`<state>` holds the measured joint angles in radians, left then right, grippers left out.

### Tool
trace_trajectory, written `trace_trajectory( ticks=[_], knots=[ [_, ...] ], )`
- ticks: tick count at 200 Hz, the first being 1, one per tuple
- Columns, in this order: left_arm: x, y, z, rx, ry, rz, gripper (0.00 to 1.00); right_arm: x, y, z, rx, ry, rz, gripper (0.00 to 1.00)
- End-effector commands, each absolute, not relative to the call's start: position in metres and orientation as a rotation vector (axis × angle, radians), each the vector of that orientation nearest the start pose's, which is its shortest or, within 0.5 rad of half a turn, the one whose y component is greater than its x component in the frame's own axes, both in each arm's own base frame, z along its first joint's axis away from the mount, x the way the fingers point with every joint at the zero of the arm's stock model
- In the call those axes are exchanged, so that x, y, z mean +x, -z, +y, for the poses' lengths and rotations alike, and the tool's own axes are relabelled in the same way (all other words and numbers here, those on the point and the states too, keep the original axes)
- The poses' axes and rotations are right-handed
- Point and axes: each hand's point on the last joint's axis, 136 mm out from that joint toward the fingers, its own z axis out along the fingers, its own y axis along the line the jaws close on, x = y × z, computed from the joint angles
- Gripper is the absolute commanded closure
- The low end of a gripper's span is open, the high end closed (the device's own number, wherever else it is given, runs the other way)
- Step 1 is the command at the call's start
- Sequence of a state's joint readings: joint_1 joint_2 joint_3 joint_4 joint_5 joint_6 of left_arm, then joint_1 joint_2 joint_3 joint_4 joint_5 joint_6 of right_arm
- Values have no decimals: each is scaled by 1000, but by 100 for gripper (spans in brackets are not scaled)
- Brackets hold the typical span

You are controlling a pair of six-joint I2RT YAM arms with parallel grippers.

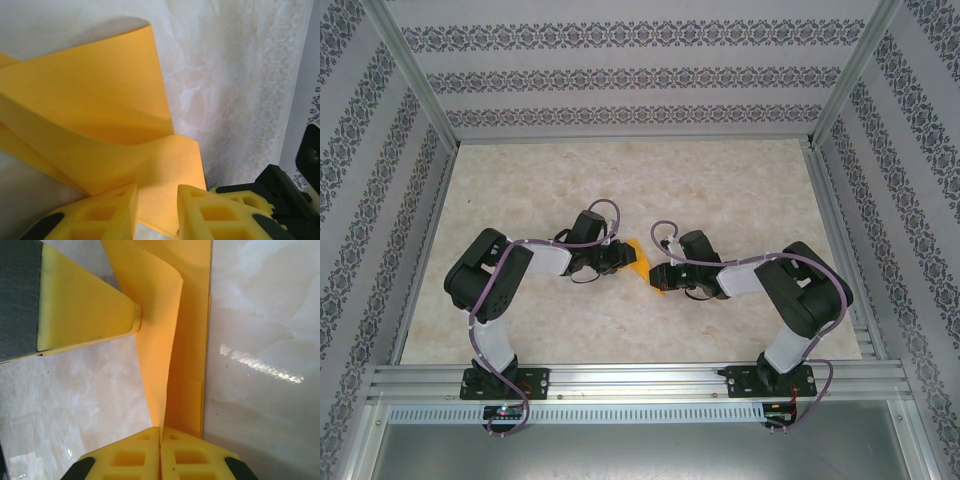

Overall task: Fold a paper plane with a square sheet of paper (pick it up from the middle)
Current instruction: Fold the wing for the fifth time at the center of the table.

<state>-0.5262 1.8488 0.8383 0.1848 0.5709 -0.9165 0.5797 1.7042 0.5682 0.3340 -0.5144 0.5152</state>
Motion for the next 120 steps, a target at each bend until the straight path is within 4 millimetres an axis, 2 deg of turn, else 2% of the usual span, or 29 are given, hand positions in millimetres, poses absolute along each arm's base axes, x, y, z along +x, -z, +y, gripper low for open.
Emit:
trace_trajectory(
  ticks=[1,21,41,58,81,120],
  knots=[
    [320,-47,-301,-142,1315,2618,70,256,-2,271,-292,-1124,2558,94],
    [318,-64,-307,-78,1382,2554,68,257,1,270,-237,-1163,2570,97],
    [311,-68,-310,-34,1419,2522,66,257,2,271,-200,-1198,2577,97],
    [305,-67,-311,-16,1435,2507,66,255,4,273,-180,-1218,2584,97],
    [295,-55,-313,4,1427,2545,66,254,7,271,-161,-1215,2603,97],
    [293,-52,-323,29,1450,2545,67,251,11,269,-160,-1204,2626,96]
  ],
)
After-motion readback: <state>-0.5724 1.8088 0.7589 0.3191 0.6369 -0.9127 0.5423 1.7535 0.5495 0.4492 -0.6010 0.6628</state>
